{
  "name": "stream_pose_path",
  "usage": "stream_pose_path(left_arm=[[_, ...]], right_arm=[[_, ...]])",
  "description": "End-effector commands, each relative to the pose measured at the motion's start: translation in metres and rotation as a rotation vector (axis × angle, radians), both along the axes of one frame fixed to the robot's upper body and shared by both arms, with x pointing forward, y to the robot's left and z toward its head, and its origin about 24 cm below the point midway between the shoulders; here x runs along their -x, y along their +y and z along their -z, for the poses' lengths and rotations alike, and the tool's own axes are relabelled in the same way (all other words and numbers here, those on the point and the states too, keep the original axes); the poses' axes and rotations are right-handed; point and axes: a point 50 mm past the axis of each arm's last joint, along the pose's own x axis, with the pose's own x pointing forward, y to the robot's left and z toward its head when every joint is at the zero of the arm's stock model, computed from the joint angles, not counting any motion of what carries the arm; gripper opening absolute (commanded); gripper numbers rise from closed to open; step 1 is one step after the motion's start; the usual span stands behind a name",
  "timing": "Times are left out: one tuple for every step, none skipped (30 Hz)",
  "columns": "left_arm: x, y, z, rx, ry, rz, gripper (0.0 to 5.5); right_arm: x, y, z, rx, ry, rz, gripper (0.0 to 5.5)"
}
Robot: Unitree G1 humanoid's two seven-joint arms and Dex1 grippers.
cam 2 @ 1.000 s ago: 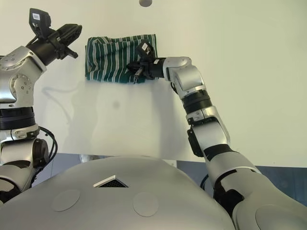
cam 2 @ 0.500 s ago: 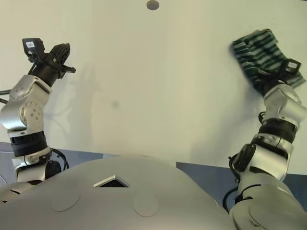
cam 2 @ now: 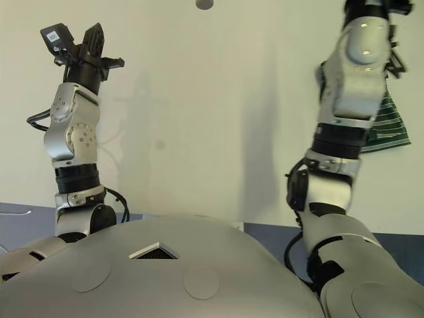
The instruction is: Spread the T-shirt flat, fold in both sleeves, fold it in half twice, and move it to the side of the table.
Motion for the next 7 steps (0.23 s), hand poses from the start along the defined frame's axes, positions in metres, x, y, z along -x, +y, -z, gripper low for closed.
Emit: stream_pose_path(left_arm=[[-0.011,-0.001,0.004,0.153,0.055,-0.048,0.17],[-0.012,-0.004,0.004,0.191,0.059,-0.030,0.17],[-0.015,-0.008,0.002,0.182,0.053,-0.010,0.17],[-0.018,-0.013,-0.002,0.161,0.044,0.009,0.17],[-0.020,-0.016,-0.005,0.139,0.036,0.028,0.08],[-0.021,-0.016,-0.007,0.107,0.039,0.044,0.08],[-0.021,-0.014,-0.007,0.085,0.051,0.060,0.08]], right_arm=[[-0.001,0.041,0.015,0.021,0.058,-0.086,0.00],[-0.001,0.042,0.016,0.045,0.066,-0.080,0.00],[-0.001,0.039,0.017,0.065,0.074,-0.056,0.00],[0.001,0.035,0.020,0.069,0.084,-0.025,0.00],[0.003,0.033,0.024,0.065,0.092,0.001,0.00],[0.006,0.034,0.027,0.052,0.096,0.018,0.00],[0.009,0.037,0.030,0.038,0.098,0.027,0.00]])
